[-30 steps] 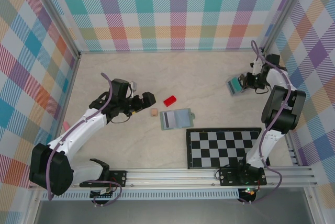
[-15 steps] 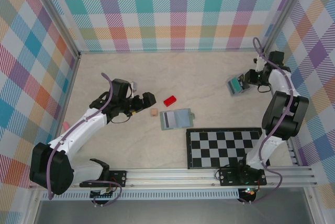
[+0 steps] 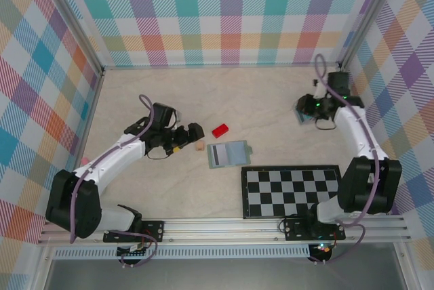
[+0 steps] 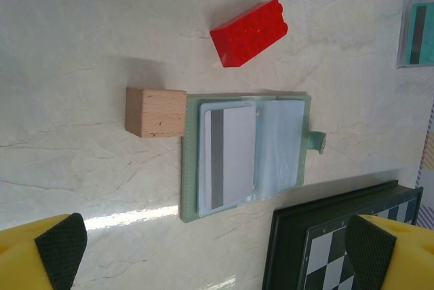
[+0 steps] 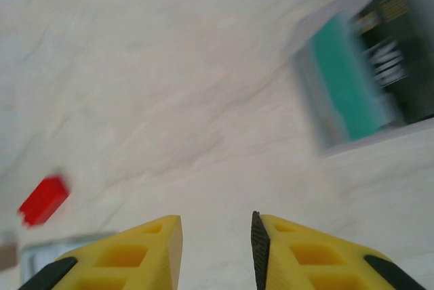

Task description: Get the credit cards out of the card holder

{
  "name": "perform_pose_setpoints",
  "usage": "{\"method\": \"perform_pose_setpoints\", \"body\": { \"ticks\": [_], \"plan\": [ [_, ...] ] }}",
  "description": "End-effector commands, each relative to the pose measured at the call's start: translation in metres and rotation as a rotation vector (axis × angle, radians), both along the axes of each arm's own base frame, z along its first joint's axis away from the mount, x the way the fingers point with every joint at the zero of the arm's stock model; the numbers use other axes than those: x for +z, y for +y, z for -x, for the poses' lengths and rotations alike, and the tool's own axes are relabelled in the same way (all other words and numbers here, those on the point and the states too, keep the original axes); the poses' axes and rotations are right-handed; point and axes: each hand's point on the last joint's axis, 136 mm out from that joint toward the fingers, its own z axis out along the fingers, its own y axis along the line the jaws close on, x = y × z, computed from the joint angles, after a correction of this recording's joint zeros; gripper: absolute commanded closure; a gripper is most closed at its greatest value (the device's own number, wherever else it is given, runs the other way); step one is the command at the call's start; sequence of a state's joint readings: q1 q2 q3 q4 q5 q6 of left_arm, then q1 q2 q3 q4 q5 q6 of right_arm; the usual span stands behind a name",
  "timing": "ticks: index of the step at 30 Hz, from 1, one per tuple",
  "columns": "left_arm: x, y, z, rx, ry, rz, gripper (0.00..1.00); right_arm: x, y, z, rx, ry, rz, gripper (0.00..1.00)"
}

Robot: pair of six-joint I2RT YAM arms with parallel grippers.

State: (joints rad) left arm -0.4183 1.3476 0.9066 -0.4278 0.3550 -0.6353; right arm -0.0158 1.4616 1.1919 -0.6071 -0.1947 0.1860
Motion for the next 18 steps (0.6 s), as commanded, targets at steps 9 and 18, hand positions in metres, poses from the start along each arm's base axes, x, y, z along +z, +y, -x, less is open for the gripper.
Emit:
{"method": "perform_pose_setpoints", "body": {
  "ticks": [9, 18],
  "plan": [
    [-0.013, -0.049, 0.004, -0.050, 0.073, -0.004, 0.13, -0.058, 0.159, 0.070, 0.236, 0.245, -0.013, 0.64],
    [-0.047, -0.075, 0.013, -0.046, 0.167, -0.010, 0.29, -0.120, 0.203, 0.099, 0.364, 0.342, 0.201, 0.64]
  ]
}}
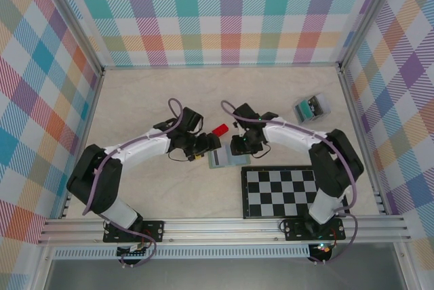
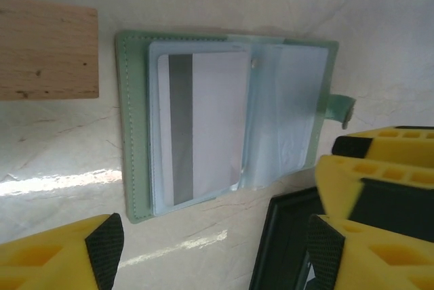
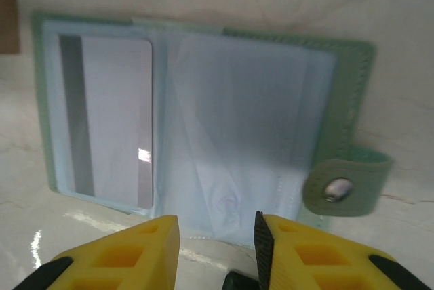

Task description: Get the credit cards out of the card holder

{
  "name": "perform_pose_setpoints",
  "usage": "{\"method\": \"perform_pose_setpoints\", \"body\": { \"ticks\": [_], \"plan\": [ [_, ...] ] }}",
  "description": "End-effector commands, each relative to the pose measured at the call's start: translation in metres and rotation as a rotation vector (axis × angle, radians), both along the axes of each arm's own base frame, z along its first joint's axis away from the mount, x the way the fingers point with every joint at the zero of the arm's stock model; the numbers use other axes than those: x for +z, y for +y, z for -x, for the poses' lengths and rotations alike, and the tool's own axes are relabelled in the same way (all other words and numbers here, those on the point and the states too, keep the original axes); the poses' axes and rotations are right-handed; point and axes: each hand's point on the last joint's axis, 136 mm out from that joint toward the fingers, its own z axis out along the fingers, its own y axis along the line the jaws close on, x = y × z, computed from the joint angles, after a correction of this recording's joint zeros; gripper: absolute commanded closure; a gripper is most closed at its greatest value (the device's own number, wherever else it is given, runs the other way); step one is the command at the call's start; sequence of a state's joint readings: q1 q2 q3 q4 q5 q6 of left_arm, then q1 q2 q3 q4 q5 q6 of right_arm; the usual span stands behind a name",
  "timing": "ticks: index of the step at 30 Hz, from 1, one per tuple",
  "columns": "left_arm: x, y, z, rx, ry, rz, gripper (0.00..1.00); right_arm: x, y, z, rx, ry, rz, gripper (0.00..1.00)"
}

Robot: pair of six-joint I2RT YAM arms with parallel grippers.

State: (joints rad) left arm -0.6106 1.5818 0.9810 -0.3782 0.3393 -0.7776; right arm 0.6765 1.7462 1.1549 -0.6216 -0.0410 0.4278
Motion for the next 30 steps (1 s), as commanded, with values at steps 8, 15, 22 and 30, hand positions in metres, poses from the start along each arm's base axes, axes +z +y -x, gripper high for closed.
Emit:
{"method": "perform_pose_setpoints", "body": {
  "ticks": [8, 15, 22, 30],
  "plan": [
    [-0.025, -0.014, -0.004, 0.047, 0.042, -0.010, 0.41, -0.017, -0.011, -0.007, -0.036, 0.011, 0.111, 0.56],
    [-0.039, -0.017, -0.005, 0.036, 0.053, -0.037, 0.49, -0.028, -0.016, -0.017, -0.043, 0.019, 0.185, 0.51],
    [-0.050, -0.018, -0.003, 0.030, 0.074, -0.053, 0.57, -0.035, -0.011, -0.017, -0.024, 0.046, 0.186, 0.52],
    [-0.060, -0.018, -0.001, 0.025, 0.104, -0.061, 0.67, -0.042, 0.000, -0.005, 0.037, 0.103, 0.118, 0.64]
  ]
}}
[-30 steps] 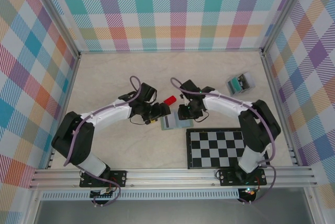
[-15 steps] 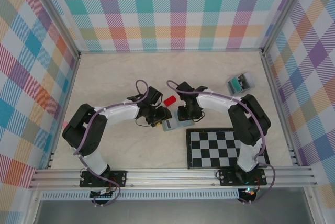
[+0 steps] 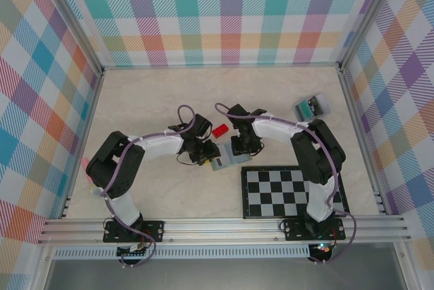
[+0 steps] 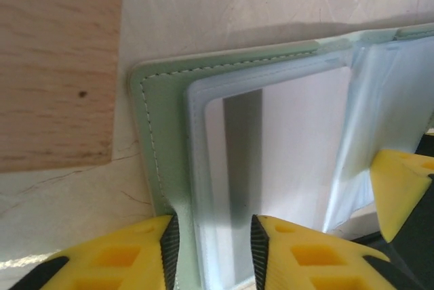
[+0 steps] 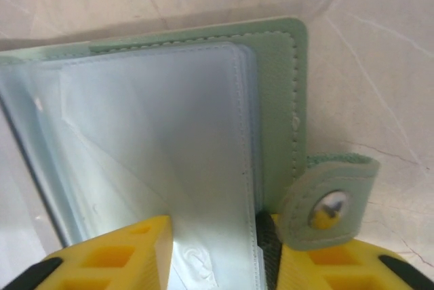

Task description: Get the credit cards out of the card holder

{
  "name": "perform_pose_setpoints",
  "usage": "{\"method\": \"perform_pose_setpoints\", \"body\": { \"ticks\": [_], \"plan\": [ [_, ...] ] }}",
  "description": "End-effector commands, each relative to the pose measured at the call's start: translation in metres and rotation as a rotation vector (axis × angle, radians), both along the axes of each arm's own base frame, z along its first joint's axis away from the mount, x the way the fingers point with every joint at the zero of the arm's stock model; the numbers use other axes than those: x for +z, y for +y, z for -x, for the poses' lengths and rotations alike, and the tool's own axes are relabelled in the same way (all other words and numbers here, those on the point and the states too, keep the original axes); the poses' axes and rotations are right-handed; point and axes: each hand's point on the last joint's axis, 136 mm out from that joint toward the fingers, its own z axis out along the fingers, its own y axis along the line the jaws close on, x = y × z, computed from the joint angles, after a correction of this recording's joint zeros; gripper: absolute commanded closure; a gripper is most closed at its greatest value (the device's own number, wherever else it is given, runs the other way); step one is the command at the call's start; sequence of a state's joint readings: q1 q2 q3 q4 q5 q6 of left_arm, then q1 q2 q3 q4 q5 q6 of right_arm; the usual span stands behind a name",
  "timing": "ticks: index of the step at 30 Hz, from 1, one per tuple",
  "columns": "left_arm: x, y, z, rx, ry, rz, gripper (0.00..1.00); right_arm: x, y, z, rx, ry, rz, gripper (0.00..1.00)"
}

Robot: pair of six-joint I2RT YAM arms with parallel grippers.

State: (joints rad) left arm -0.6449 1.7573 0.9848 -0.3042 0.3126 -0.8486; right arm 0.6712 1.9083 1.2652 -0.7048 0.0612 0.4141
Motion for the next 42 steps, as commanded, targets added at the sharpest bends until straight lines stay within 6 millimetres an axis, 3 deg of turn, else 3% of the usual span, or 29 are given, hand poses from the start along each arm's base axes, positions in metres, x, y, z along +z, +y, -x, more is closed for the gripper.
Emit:
{"method": "perform_pose_setpoints", "body": {
  "ticks": [1, 12, 19, 30, 42],
  "plan": [
    [-0.006, -0.009, -0.001, -0.014, 0.007, 0.006, 0.68, -0.010, 0.013, 0.011, 0.051, 0.064, -0.051, 0.67],
    [-0.002, -0.016, -0.006, -0.025, -0.019, 0.037, 0.75, 0.012, 0.036, 0.010, 0.093, 0.053, -0.189, 0.92],
    [0.012, -0.012, -0.010, -0.028, -0.068, 0.024, 0.75, 0.010, 0.017, 0.007, 0.058, 0.029, -0.093, 0.94],
    [0.033, -0.007, -0.011, 0.003, -0.135, 0.055, 0.72, -0.001, 0.011, 0.009, 0.030, 0.052, -0.052, 0.92],
    [0.022, -0.001, -0.012, 0.023, -0.111, 0.008, 0.61, -0.003, 0.010, 0.012, 0.026, 0.066, -0.050, 0.91]
  ]
}}
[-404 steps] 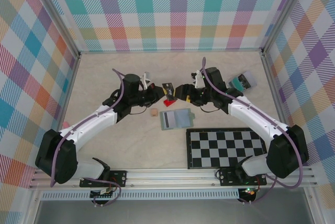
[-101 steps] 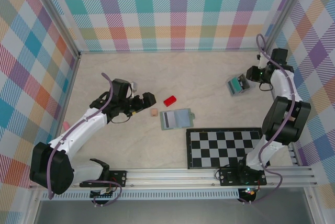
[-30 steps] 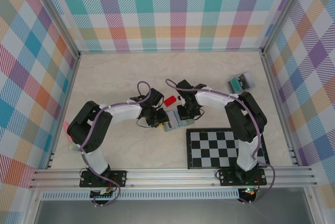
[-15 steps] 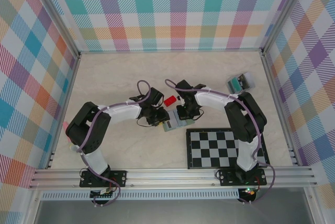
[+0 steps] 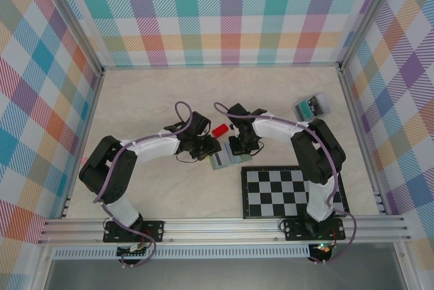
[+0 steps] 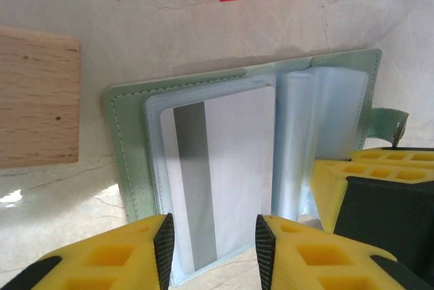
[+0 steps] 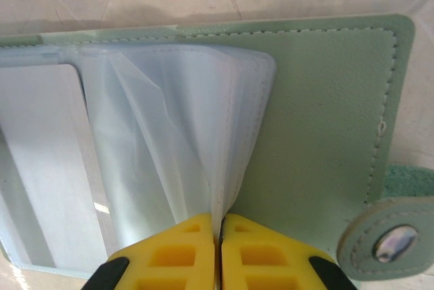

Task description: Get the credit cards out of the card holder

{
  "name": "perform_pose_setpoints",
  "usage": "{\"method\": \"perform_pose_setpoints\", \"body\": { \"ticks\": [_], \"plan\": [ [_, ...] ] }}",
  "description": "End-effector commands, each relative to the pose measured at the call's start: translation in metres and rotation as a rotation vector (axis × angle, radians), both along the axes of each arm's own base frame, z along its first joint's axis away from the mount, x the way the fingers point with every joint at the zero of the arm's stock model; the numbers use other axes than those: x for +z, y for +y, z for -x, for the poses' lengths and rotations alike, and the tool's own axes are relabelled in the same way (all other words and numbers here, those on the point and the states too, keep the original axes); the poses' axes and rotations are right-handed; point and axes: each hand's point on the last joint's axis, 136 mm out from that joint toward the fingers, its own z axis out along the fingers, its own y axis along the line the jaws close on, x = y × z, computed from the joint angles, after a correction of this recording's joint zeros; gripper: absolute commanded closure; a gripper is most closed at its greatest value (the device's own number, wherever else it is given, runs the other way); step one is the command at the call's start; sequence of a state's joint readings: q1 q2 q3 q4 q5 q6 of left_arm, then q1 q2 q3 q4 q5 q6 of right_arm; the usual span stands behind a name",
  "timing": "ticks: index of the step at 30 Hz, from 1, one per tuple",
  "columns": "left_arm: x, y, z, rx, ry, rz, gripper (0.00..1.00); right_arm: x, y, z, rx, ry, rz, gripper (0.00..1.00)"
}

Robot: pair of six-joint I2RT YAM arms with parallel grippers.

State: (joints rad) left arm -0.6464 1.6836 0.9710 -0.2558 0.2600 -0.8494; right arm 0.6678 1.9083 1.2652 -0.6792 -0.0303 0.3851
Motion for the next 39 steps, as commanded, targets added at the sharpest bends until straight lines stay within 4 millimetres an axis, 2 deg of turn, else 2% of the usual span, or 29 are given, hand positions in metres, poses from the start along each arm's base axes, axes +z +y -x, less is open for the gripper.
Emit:
{"method": "perform_pose_setpoints", "body": {
  "ticks": [1, 8, 14, 22, 30, 39],
  "plan": [
    [-0.004, 0.000, 0.002, 0.003, 0.004, -0.022, 0.61, -0.005, -0.006, 0.008, -0.012, 0.033, 0.036, 0.91],
    [-0.006, -0.009, 0.001, -0.029, 0.023, -0.006, 0.60, -0.005, -0.005, 0.008, -0.012, 0.036, 0.037, 0.91],
    [-0.012, -0.008, 0.004, -0.042, 0.054, -0.026, 0.57, -0.006, -0.007, 0.010, -0.013, 0.043, 0.042, 0.91],
    [-0.017, -0.016, 0.006, -0.060, 0.078, 0.002, 0.63, -0.006, -0.008, 0.010, -0.016, 0.043, 0.046, 0.91],
    [-0.008, -0.016, 0.004, -0.064, 0.055, 0.010, 0.69, -0.007, -0.008, 0.010, -0.016, 0.045, 0.048, 0.91],
    [0.012, -0.015, 0.001, -0.085, -0.016, 0.023, 0.72, -0.007, -0.008, 0.011, -0.017, 0.045, 0.048, 0.91]
  ]
}}
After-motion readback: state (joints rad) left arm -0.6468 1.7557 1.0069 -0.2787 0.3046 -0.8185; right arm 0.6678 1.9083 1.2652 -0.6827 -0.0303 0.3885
